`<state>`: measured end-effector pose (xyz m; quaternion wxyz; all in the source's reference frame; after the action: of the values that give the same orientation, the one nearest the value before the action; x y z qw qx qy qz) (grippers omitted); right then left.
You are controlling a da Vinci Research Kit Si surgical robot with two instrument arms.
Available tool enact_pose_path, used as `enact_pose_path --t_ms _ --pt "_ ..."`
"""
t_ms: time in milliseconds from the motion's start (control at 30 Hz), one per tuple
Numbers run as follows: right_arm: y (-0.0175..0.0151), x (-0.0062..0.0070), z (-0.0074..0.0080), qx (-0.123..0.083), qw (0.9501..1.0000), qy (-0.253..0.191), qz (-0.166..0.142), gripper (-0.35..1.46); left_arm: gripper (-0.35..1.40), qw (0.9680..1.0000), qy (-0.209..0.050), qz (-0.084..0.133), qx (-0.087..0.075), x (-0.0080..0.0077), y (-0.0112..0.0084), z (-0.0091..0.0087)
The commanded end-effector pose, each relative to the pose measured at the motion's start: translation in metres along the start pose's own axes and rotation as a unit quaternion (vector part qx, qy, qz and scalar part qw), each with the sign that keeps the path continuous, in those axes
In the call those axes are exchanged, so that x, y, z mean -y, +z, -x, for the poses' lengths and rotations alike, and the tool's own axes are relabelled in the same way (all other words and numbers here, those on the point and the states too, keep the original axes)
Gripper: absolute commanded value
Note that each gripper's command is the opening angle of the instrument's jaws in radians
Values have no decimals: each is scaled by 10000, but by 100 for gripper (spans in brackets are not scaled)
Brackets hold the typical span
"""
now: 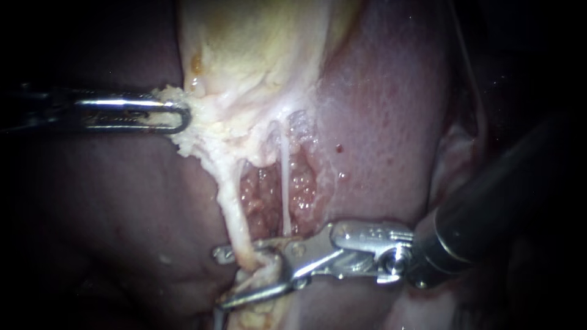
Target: Clipping first clip left tube
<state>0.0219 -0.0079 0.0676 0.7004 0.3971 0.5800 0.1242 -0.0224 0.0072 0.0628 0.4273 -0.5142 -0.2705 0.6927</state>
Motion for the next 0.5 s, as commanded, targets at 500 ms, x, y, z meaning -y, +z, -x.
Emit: enact_pose_path --t_ms 500 --pt "-3 -2 -10 87 9991 412 63 2 -35 10000 2 1 -1 0 0 0"
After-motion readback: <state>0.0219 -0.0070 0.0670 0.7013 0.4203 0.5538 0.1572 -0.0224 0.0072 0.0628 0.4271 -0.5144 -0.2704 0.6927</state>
